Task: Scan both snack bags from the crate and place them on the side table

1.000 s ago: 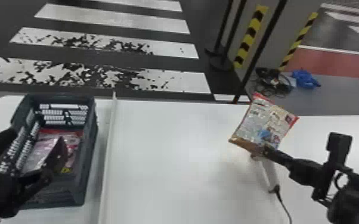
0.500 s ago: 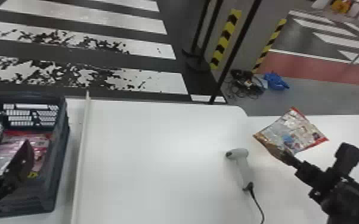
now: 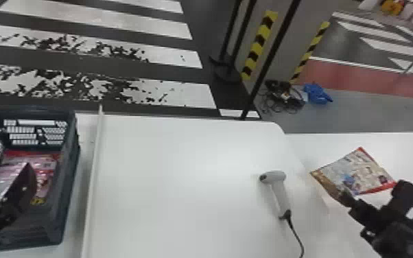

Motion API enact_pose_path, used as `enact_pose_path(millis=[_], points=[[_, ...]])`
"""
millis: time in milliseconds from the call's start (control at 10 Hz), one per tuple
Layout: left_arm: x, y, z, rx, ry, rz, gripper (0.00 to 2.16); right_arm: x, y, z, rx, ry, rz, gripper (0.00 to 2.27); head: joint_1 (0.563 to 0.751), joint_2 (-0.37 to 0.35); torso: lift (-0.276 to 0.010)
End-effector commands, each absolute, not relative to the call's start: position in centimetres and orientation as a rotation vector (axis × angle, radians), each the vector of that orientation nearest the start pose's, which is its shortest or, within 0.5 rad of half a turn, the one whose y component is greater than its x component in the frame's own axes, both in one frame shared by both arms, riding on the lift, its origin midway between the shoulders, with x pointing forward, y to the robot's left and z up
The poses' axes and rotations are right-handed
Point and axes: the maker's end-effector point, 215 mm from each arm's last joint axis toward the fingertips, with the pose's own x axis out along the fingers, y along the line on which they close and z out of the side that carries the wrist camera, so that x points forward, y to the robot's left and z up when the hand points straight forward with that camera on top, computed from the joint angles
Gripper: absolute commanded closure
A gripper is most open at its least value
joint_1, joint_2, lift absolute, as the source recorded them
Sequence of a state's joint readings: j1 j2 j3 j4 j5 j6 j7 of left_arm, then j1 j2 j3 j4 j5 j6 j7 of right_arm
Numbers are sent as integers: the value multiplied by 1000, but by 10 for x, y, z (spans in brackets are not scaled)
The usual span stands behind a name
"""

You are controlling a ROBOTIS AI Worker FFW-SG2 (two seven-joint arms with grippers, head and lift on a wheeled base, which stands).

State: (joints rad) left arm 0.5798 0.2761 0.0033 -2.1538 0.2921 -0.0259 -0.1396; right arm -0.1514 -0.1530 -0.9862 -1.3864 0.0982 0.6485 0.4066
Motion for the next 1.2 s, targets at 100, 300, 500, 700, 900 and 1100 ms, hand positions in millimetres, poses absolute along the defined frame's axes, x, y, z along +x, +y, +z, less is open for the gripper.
enact_pose_path(millis=[100, 300, 500, 700, 900, 1100], points=[[419, 210, -297, -64, -27, -285, 73, 384, -681, -515, 339, 578, -645, 2216, 695, -350, -98], [419, 211, -297, -63, -31, -284, 73, 386, -687, -518, 312, 556, -651, 289, 695, -350, -98], [418, 211, -295, -65, -37, -286, 73, 388, -694, -504, 281, 496, -664, 19, 695, -350, -98], [417, 214, -293, -62, -41, -281, 73, 398, -696, -471, 229, 404, -663, 53, 695, -350, -98], [417, 213, -289, -62, -52, -282, 73, 400, -675, -443, 195, 342, -651, 53, 695, -350, -98], [419, 215, -287, -66, -57, -278, 73, 407, -631, -384, 26, 230, -532, 53, 695, -350, -98]])
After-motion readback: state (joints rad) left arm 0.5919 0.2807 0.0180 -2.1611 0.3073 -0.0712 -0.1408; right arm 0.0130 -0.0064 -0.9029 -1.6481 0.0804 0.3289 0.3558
